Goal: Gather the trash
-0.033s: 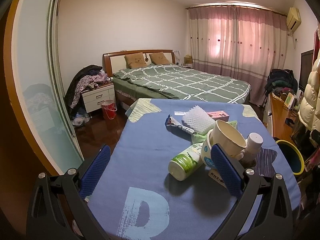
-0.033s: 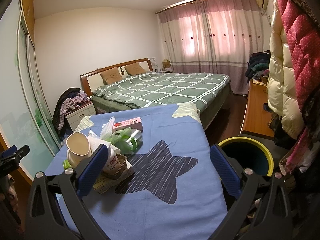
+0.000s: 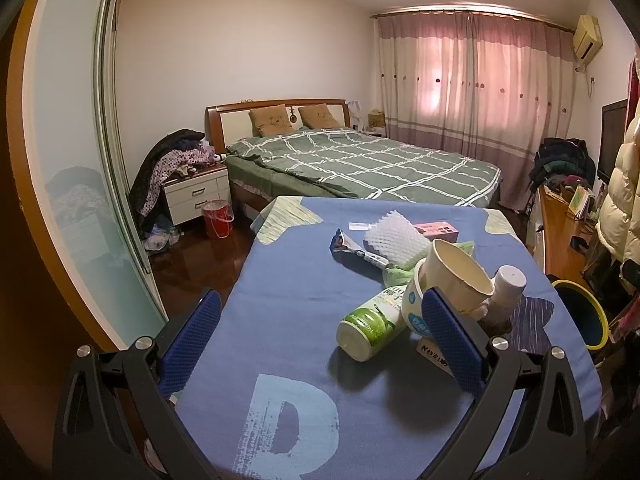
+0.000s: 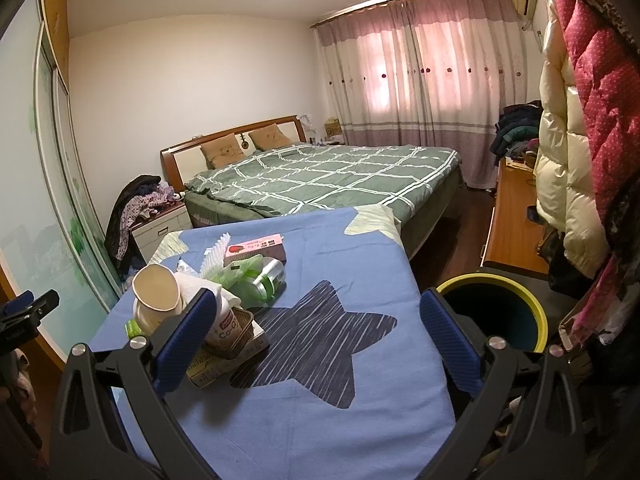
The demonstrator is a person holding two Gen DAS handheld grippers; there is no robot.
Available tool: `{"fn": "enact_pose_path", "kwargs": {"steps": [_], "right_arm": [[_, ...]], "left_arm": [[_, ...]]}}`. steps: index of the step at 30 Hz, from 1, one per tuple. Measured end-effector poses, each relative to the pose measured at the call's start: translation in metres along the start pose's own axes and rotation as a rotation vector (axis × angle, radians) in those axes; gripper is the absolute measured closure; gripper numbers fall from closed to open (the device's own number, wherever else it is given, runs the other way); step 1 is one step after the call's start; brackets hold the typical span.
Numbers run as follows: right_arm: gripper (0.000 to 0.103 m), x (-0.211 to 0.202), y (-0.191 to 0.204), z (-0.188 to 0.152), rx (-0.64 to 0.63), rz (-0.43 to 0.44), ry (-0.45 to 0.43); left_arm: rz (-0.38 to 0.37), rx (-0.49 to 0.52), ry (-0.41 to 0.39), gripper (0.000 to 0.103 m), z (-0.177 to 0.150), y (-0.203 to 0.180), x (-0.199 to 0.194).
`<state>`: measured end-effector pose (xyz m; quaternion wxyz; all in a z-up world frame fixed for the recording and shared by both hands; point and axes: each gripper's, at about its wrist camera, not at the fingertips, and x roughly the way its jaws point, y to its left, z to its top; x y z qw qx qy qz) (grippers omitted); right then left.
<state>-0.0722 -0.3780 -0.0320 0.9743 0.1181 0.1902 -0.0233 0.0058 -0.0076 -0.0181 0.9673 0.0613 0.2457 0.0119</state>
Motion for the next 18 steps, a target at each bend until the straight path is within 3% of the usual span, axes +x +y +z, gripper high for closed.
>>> {"fn": "enact_pose_path", "kwargs": {"steps": [8,18], "right_arm": [[0.006,0.015,0.013,-0.001,-0.012,0.016,0.015],[0.006,0.051,0.05,-0.006,-0.065,0.099,0.059]], "left_arm": [[-0.019,-0.074,-0.044,0.004,0.002,0.007,0.001],[-0.017,-0.113,-0.016,0.004,0.0,0.016,0.01]]}}
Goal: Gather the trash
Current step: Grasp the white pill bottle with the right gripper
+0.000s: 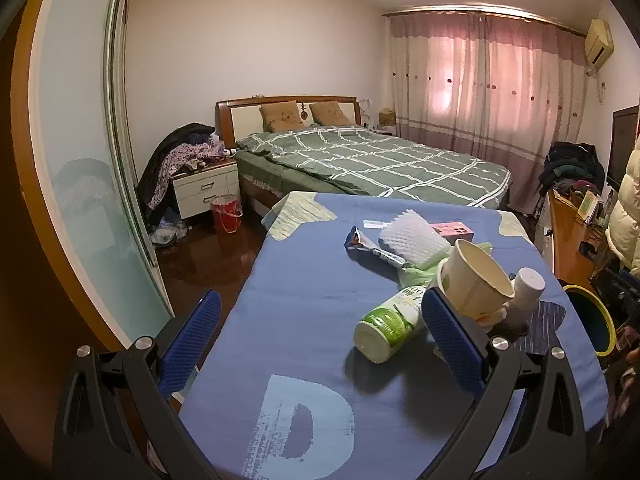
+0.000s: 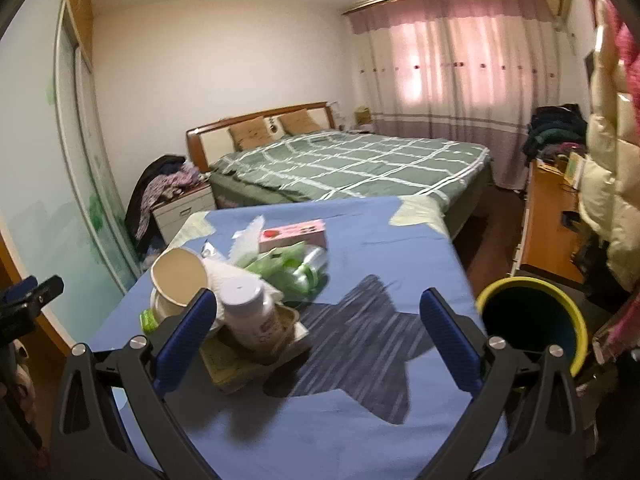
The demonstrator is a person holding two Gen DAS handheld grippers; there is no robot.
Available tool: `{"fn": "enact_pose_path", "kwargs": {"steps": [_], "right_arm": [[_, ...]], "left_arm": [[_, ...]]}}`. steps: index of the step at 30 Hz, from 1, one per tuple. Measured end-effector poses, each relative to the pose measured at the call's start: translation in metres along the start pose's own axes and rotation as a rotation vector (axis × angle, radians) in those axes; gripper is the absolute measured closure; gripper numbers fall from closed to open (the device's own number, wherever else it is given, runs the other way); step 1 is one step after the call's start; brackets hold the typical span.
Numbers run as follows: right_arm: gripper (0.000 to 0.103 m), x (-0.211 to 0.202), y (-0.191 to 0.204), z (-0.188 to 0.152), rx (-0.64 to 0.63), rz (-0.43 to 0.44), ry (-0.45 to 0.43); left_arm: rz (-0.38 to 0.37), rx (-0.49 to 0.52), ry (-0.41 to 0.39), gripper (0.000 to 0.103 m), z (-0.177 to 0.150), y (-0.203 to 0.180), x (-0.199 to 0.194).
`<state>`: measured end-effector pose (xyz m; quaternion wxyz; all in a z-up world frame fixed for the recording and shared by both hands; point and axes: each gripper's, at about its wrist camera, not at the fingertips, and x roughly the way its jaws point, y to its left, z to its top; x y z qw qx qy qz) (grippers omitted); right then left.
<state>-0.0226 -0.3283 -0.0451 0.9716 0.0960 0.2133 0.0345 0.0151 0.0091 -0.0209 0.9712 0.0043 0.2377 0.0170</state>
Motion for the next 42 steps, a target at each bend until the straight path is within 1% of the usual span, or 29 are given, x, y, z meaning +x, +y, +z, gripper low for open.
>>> {"fn": "enact_pose_path", "kwargs": {"steps": [7,8,9,10,12,14,15,18,19,21,22,25,26,27,29,33,40,42], "right_arm": [[0.006,0.031,0.026,-0.008,-0.068,0.048,0.044],[0.007,0.035,0.03,-0.009,-0.077,0.048,0.045],[0.009,0.038,0.031,-0.01,-0.082,0.047,0.047],[0.011,0.041,0.033,-0.01,-0.086,0.046,0.051],[0.02,0.049,0.035,-0.01,-0.088,0.045,0.063],[0.024,0.059,0.036,-0.01,-0.09,0.045,0.082],[0.024,0.062,0.037,-0.011,-0.09,0.047,0.088],[0.025,0.071,0.037,-0.013,-0.091,0.054,0.108],[0.025,0.073,0.039,-0.013,-0.095,0.055,0.112],[0.032,0.078,0.04,-0.013,-0.099,0.056,0.12],[0.033,0.08,0.04,-0.013,-0.099,0.058,0.125],[0.044,0.084,0.04,-0.013,-0.101,0.064,0.13],[0.051,0.084,0.04,-0.013,-0.102,0.067,0.128],[0.061,0.084,0.041,-0.012,-0.105,0.07,0.124],[0.061,0.082,0.041,-0.012,-0.108,0.067,0.116],[0.062,0.077,0.039,-0.009,-0.093,0.091,0.106],[0.062,0.053,0.032,0.01,-0.054,0.118,0.026],[0.062,0.047,0.027,0.016,-0.046,0.11,0.002]], "left_arm": [[-0.005,-0.008,0.018,0.004,-0.002,0.003,0.01],[0.002,0.004,-0.022,0.004,-0.002,0.005,0.01],[0.002,0.003,-0.019,0.004,-0.002,0.006,0.011],[0.001,0.001,0.002,0.004,-0.003,0.005,0.013],[0.001,-0.002,0.016,0.004,-0.003,0.005,0.017],[0.002,0.0,0.024,0.004,-0.003,0.005,0.02],[0.005,0.005,0.018,0.004,-0.004,0.005,0.021],[0.003,0.001,0.039,0.004,-0.004,0.004,0.027],[0.004,0.005,0.032,0.004,-0.004,0.005,0.027],[0.006,0.01,0.038,0.004,-0.005,0.004,0.027],[0.004,0.012,0.041,0.004,-0.005,0.004,0.028],[0.003,0.018,0.052,0.004,-0.006,0.001,0.032],[0.002,0.02,0.051,0.004,-0.007,0.0,0.033],[0.004,0.023,0.047,0.004,-0.007,-0.001,0.034],[0.001,0.023,0.043,0.004,-0.008,-0.002,0.036],[0.001,0.031,0.052,0.004,-0.009,-0.005,0.037],[-0.006,0.039,0.051,0.004,-0.011,-0.008,0.04],[-0.015,0.044,0.047,0.004,-0.011,-0.01,0.04]]}}
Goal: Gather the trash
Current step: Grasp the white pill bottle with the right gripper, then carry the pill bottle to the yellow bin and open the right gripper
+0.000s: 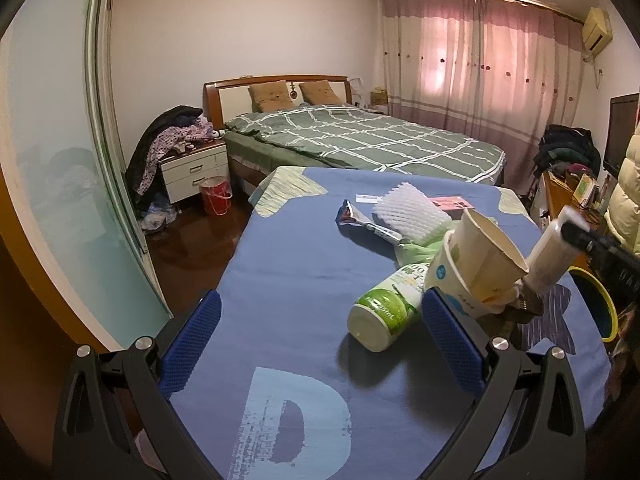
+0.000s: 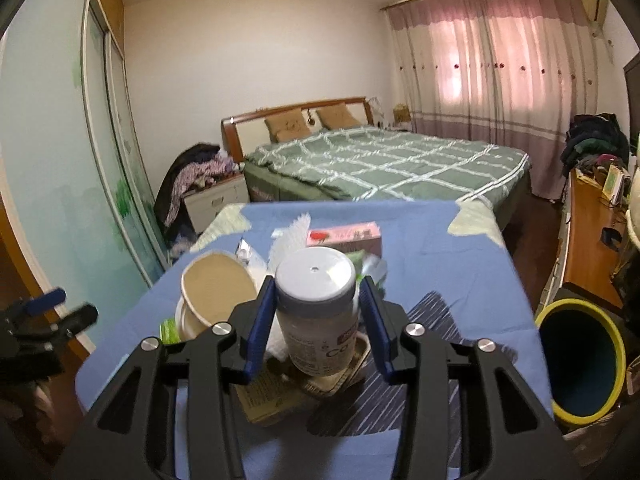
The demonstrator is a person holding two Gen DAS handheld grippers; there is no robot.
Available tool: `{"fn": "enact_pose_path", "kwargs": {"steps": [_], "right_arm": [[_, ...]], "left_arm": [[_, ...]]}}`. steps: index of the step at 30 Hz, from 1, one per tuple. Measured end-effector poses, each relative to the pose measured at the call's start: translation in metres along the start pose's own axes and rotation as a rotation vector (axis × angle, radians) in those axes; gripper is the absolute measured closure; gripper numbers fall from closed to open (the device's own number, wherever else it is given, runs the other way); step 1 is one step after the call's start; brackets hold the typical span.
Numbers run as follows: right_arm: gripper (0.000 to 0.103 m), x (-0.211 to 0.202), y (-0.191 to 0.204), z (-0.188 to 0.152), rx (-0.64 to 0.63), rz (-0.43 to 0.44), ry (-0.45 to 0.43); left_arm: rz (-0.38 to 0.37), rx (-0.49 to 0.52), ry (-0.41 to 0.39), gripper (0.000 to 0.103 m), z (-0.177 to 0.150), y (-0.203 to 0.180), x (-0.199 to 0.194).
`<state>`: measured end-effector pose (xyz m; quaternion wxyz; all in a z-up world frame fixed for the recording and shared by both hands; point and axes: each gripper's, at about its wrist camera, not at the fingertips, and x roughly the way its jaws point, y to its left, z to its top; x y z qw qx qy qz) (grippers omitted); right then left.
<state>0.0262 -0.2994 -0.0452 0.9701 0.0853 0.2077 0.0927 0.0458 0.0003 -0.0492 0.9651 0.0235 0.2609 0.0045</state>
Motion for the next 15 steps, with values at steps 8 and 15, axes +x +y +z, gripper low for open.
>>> {"fn": "enact_pose_path", "kwargs": {"steps": [8,15], "right_arm": [[0.062,-0.013,-0.056,0.007,0.091,-0.157,-0.044],[0.062,-0.008,-0.147,-0.009,0.241,-0.45,-0.052]], "left_arm": [[-0.072,0.066,-0.025,0.004,-0.004,-0.025,-0.003],[-0.143,0.128,-0.024,0.004,-0.005,-0.051,-0.003]]}}
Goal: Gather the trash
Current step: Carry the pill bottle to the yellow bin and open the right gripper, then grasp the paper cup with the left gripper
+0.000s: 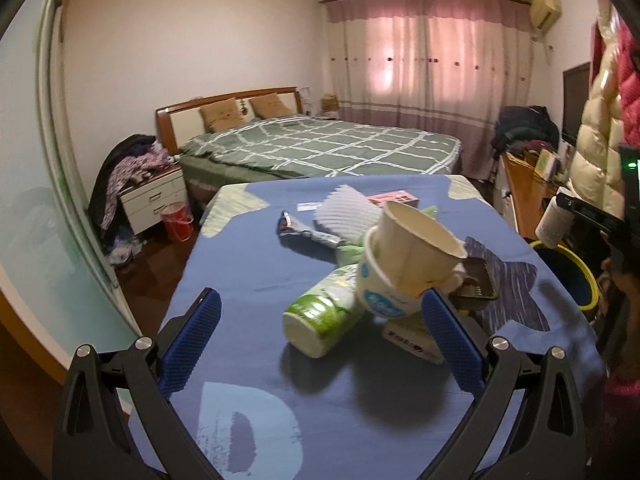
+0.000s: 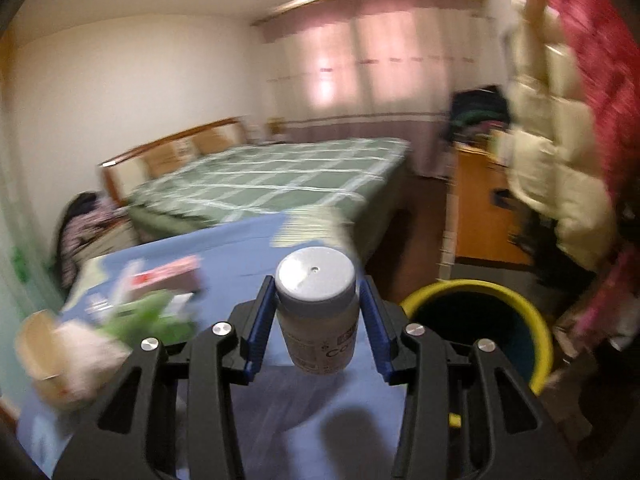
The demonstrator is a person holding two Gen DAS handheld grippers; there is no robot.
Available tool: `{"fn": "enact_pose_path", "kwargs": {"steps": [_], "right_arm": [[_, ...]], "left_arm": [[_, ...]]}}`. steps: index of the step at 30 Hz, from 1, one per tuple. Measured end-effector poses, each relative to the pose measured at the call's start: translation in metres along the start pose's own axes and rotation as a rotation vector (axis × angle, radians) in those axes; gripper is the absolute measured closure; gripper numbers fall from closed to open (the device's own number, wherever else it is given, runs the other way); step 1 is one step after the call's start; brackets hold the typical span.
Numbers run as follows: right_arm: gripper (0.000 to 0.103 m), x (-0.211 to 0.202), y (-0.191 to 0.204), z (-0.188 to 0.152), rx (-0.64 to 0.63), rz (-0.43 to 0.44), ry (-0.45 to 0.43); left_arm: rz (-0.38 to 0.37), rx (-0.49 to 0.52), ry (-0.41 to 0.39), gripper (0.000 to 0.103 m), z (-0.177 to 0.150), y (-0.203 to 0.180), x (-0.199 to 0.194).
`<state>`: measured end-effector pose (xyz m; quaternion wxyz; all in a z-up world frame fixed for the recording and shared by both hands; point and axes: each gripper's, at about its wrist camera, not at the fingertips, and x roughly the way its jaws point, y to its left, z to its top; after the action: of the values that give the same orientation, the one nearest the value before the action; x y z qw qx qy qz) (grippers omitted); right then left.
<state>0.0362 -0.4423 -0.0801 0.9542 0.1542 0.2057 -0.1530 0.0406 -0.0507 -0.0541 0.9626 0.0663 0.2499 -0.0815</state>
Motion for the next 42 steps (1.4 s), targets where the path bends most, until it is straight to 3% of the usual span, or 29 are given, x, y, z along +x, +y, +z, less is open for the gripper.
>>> {"fn": "enact_pose_path", "kwargs": {"steps": [5,11,13,15,31,42], "right_arm": [[0.062,0.034,-0.057,-0.002,0.1,-0.209,0.031],[0.061,0.069,-0.089,-0.013,0.175,-0.342,0.11],[0.06,0.075,-0.1,-0.012,0.216,-0.346,0.125],[0.039,0.075,-0.099,-0.01,0.206,-0.368,0.114],[0.035,0.068,-0.089,-0.008,0.159,-0.362,0.075],[0.035,0.071,-0.091,-0.007,0.171,-0.337,0.083]], "left_arm": [[-0.055,-0.004,0.022,0.004,0.002,-0.008,0.004],[-0.092,0.027,0.032,0.004,0.006,-0.023,0.018],[-0.104,0.045,0.03,0.004,0.007,-0.031,0.02],[-0.119,0.066,0.024,0.004,0.009,-0.037,0.022],[-0.159,0.256,-0.026,0.004,0.03,-0.076,0.053],[-0.184,0.32,0.043,0.004,0.036,-0.077,0.094]]}}
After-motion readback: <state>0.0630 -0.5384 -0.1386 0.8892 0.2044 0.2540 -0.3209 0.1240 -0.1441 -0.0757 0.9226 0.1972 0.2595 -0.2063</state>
